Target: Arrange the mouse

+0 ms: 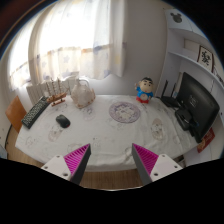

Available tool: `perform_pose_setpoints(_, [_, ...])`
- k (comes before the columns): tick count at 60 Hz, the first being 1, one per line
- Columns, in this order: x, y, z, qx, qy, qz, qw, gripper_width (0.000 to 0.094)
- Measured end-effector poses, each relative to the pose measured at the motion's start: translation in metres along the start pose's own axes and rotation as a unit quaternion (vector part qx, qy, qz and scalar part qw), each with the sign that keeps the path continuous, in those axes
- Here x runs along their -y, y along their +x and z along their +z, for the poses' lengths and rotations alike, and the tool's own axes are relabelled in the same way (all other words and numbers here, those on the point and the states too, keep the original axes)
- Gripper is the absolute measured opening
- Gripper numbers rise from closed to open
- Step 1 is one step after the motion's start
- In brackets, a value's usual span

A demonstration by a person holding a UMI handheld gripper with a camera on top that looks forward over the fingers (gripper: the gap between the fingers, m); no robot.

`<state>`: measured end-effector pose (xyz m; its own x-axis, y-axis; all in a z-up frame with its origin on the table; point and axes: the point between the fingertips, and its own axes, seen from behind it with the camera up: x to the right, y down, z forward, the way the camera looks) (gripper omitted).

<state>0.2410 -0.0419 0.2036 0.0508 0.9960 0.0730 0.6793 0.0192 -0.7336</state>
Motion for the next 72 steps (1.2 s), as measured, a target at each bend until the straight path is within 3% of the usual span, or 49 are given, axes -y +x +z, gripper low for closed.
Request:
perform_pose_setpoints(19, [-0.017, -0.123, 0.034, 0.063, -0.024, -0.057, 0.996, 0.0852])
perform_pose_setpoints(38, [-0.017, -0.252, 0.064, 0.113, -0.02, -0.069, 0.991, 0.0853])
perform_pose_setpoints(54, [0.0, -0.292, 0.141, 0.083, 0.054, -0.031, 0.995, 0.0853])
perform_pose_setpoints(72, [0.019, -0.307, 0.237, 0.066, 0.077, -0.017, 0.995, 0.0852])
